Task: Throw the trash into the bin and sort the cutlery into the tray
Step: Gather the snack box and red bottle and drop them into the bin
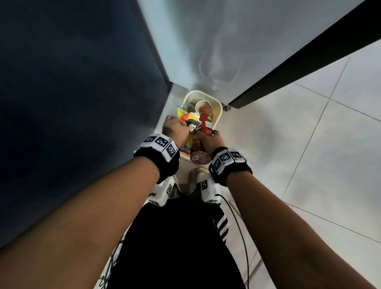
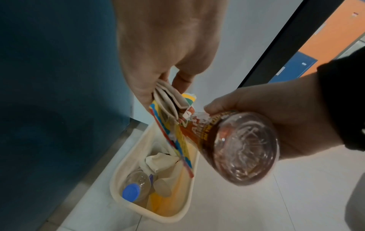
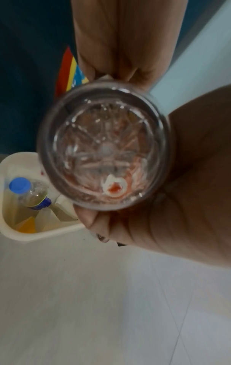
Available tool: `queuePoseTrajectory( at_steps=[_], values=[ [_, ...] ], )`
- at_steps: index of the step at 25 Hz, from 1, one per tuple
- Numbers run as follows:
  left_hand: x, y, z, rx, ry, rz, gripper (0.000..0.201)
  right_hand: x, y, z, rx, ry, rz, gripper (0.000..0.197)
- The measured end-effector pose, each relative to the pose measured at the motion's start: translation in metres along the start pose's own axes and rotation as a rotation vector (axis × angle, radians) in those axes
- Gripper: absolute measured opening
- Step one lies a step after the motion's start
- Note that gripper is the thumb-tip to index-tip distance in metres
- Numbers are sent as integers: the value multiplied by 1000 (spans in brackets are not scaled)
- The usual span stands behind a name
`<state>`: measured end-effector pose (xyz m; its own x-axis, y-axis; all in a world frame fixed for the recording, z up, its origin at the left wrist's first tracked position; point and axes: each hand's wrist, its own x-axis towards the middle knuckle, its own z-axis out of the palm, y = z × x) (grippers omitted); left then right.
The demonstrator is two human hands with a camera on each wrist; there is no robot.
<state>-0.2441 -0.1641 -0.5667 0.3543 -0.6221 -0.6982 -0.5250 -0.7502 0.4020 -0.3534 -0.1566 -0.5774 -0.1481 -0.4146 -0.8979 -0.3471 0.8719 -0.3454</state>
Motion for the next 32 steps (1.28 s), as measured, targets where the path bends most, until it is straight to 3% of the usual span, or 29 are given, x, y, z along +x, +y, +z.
queuePoseTrajectory(
  at_steps=[3,7,12,18,21,27,32],
  values=[
    [25,-10,25,69,-59,35,32,28,5,11,-44,-14,-12,54],
    [44,-16,42,44,-239,56,44,51,12,3,-143,2,-61,53],
    [14,-12,12,-280,-110,-78,33,25,11,-19,-185,44,-66,37],
    [-97,51,-69,-452,-125,39,28,-96,-50,-46,-297,1,-282,33],
    [-166,89,-127,-535,-99,100,27,-181,-96,-67,-365,-14,-488,33],
    [-289,139,-242,-689,59,275,12,-332,-183,-99,-509,9,-919,29],
    [-389,120,-350,-782,306,360,16,-447,-238,-76,-655,-88,-1262,28]
  ],
)
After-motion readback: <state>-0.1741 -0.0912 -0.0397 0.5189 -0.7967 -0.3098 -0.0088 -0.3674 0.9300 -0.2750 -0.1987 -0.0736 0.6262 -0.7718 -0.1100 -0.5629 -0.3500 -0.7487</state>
